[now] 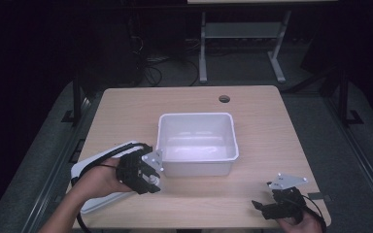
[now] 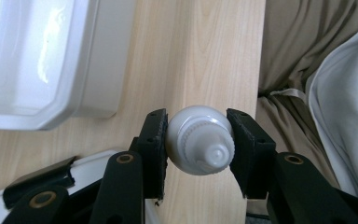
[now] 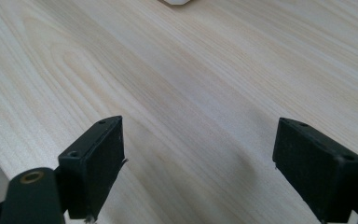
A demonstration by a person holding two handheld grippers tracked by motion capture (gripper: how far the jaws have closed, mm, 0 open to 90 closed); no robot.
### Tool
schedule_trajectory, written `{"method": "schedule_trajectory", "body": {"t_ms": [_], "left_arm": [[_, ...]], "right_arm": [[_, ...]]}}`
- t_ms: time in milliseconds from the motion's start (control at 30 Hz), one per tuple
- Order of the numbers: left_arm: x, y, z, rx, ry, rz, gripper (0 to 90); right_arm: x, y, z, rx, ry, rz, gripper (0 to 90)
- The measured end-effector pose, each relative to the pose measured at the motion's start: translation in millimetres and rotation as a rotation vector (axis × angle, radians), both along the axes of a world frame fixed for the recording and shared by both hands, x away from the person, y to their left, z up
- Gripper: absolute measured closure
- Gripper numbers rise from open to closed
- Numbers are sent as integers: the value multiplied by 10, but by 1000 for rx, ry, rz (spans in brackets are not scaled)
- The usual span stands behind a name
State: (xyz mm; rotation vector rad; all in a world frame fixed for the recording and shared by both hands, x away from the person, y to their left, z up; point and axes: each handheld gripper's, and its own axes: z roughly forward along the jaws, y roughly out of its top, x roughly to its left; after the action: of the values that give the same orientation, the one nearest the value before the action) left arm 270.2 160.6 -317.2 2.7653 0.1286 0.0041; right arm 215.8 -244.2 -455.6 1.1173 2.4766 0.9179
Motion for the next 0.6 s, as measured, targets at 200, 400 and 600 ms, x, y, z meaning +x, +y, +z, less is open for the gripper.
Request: {"method": "schedule_trajectory", "body": {"t_ms": [200,400,600], "left_arm": [[19,-7,182,-13,-8,-1,596],[62,-46,338,-3,-21,-7,596],[152,-62,443,-14,-30,4,596]], "right_arm": [[6,-17,2,4,-4,-3,160],[-3,-34,9,11,-6,-8,159],[4,-45,-2,8,-3,-10,159]]}}
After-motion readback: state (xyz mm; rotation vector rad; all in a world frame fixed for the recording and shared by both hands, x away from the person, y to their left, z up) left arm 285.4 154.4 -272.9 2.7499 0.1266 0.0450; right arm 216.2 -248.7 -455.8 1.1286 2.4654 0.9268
